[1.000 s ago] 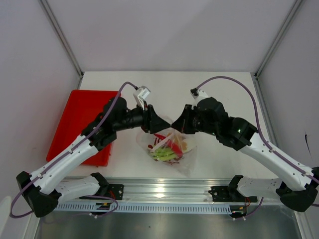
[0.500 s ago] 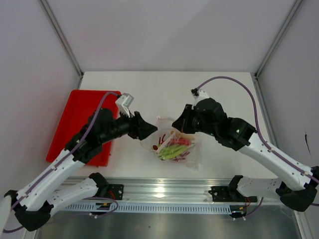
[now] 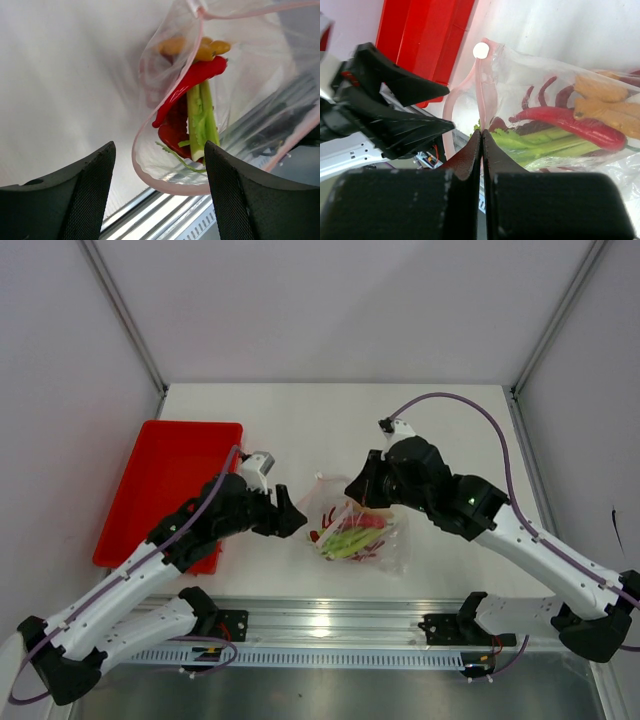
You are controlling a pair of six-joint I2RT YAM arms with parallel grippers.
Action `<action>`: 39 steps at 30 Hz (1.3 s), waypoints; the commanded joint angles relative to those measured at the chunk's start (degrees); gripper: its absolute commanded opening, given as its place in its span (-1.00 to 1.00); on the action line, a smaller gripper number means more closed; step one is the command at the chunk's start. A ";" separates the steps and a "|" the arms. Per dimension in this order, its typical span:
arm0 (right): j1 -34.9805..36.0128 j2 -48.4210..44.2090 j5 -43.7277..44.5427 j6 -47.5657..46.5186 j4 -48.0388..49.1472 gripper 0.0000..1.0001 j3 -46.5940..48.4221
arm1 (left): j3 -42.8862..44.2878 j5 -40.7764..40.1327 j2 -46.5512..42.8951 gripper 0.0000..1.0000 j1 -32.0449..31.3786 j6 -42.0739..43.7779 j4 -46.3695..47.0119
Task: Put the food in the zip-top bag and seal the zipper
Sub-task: Zip the zipper food storage bag at the center of the board.
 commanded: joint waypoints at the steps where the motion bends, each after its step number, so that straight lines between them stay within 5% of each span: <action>1: -0.24 0.25 0.02 -1.33 2.21 -1.00 1.99 | -0.96 0.78 1.65 0.48 0.30 -1.07 0.90; 9: -0.50 0.86 -0.33 -1.86 2.64 -1.00 1.81 | -1.49 1.56 2.97 0.40 0.30 -0.28 0.99; 14: -0.68 2.36 -1.03 -1.95 3.78 -1.00 1.46 | -3.77 10.62 4.74 -0.32 0.30 -1.42 8.78; 19: -1.20 5.69 -3.40 -2.48 4.49 -1.00 1.55 | -3.95 10.72 8.51 -0.99 0.38 -1.34 11.71; 26: -1.99 9.83 -7.01 -3.09 6.07 -1.00 2.34 | -4.83 15.09 13.53 -0.99 0.82 -0.90 20.58; 39: -3.14 17.21 -8.95 -3.01 9.32 -1.00 0.24 | -20.81 23.11 10.97 -0.99 6.10 -7.39 44.66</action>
